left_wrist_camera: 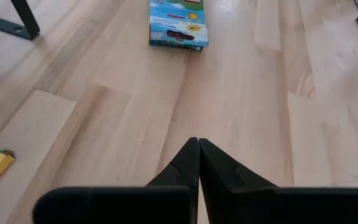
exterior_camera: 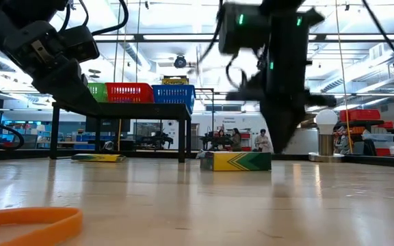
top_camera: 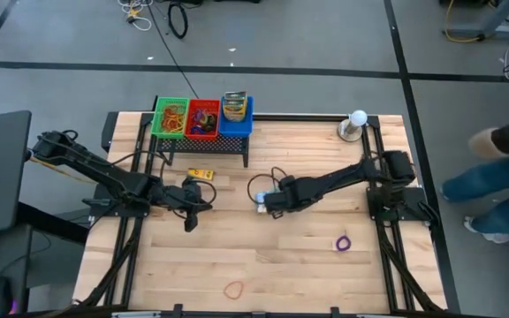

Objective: Pick & Place Office Desk Supplies
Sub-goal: Put the big box of crayons into the blue bin on the shelf

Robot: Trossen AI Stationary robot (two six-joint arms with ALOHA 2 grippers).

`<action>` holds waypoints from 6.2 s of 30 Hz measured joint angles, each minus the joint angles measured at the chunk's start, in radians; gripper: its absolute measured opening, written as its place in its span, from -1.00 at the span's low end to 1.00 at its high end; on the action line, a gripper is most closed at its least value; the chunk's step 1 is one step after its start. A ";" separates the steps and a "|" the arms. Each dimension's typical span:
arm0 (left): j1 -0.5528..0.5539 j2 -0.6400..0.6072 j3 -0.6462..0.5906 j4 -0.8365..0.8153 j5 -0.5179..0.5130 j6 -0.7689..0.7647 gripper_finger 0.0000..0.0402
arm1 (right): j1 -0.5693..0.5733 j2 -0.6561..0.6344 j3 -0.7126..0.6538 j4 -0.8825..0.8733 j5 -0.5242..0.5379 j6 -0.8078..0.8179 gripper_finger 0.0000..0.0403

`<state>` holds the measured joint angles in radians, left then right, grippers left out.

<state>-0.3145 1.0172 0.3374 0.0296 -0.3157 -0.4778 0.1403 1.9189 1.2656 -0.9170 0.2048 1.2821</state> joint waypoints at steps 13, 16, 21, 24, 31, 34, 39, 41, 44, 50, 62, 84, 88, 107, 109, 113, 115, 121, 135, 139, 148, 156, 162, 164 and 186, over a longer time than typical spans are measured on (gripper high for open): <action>0.000 -0.180 -0.218 0.252 -0.012 0.001 -0.97 | 0.068 0.014 0.162 0.248 0.068 -0.118 -0.32; 0.000 -0.189 -0.226 0.237 -0.024 0.021 -0.96 | 0.071 0.069 0.221 0.246 0.100 -0.185 -0.04; 0.000 -0.187 -0.226 0.217 -0.019 0.022 -0.96 | 0.082 0.150 0.276 0.231 0.159 -0.295 0.38; 0.000 -0.187 -0.226 0.209 -0.017 0.022 -0.95 | 0.102 0.176 0.284 0.221 0.227 -0.346 0.52; 0.000 -0.187 -0.226 0.203 -0.017 0.026 -0.95 | 0.138 0.203 0.284 0.142 0.354 -0.361 0.49; 0.000 -0.187 -0.226 0.198 -0.017 0.034 -0.95 | 0.143 0.219 0.282 0.140 0.360 -0.397 0.42; 0.000 -0.187 -0.225 0.194 -0.020 0.044 -0.95 | 0.145 0.254 0.284 0.178 0.361 -0.425 0.36; 0.000 -0.187 -0.225 0.188 -0.022 0.043 -0.95 | 0.145 0.258 0.284 0.167 0.364 -0.426 0.31; 0.000 -0.187 -0.225 0.177 -0.024 0.034 -0.95 | 0.145 0.264 0.284 0.160 0.380 -0.418 0.14; 0.000 -0.187 -0.225 0.175 -0.025 0.011 -0.95 | 0.148 0.263 0.285 0.173 0.387 -0.415 -0.43; 0.000 -0.187 -0.225 0.195 0.026 -0.013 -0.95 | 0.181 0.192 0.286 0.192 0.358 -0.423 -0.95; -0.001 0.058 0.021 0.256 0.065 0.444 0.08 | 0.158 0.093 0.288 0.534 0.134 -0.601 -0.96; 0.002 0.165 0.071 0.254 0.078 0.490 0.07 | 0.154 0.093 0.288 0.571 0.125 -0.633 -0.96; 0.001 0.232 0.122 0.252 0.179 0.430 -0.96 | 0.156 0.090 0.289 0.555 0.121 -0.665 -0.90; 0.017 0.230 0.123 0.248 0.208 0.371 -0.96 | 0.155 0.067 0.289 0.499 0.126 -0.660 -0.80; 0.043 0.230 0.149 0.228 0.223 0.292 -0.96 | 0.144 -0.007 0.289 0.371 0.145 -0.633 -0.53; 0.067 0.230 0.178 0.196 0.220 0.277 -0.96 | 0.138 -0.050 0.289 0.277 0.144 -0.638 -0.41; 0.192 0.250 0.251 0.076 0.307 0.237 -0.96 | 0.118 -0.168 0.217 0.093 0.172 -0.698 -0.38; 0.410 0.441 0.370 0.061 0.498 0.193 -0.96 | 0.032 -0.407 -0.183 0.442 0.031 -0.781 -0.92; 0.435 0.468 0.385 0.067 0.490 0.208 -0.96 | 0.018 -0.443 -0.214 0.462 0.031 -0.783 -0.98; 0.446 0.468 0.384 0.063 0.473 0.212 -0.88 | 0.017 -0.448 -0.214 0.468 0.030 -0.828 -0.96; 0.446 0.468 0.383 0.060 0.474 0.189 -0.74 | 0.017 -0.448 -0.214 0.497 0.031 -0.862 -0.94; 0.443 0.453 0.381 0.054 0.499 0.157 -0.56 | 0.017 -0.448 -0.214 0.506 0.031 -0.879 -0.86; 0.442 0.453 0.382 0.057 0.501 0.150 -0.49 | 0.017 -0.448 -0.214 0.506 0.031 -0.880 -0.85; 0.475 0.255 0.381 0.003 0.429 0.122 -0.09 | 0.000 -0.447 -0.214 0.568 -0.030 -0.903 -0.84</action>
<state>0.1602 1.2727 0.7189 0.0329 0.1131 -0.3561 0.1407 1.4719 1.0515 -0.3494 0.1745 0.3793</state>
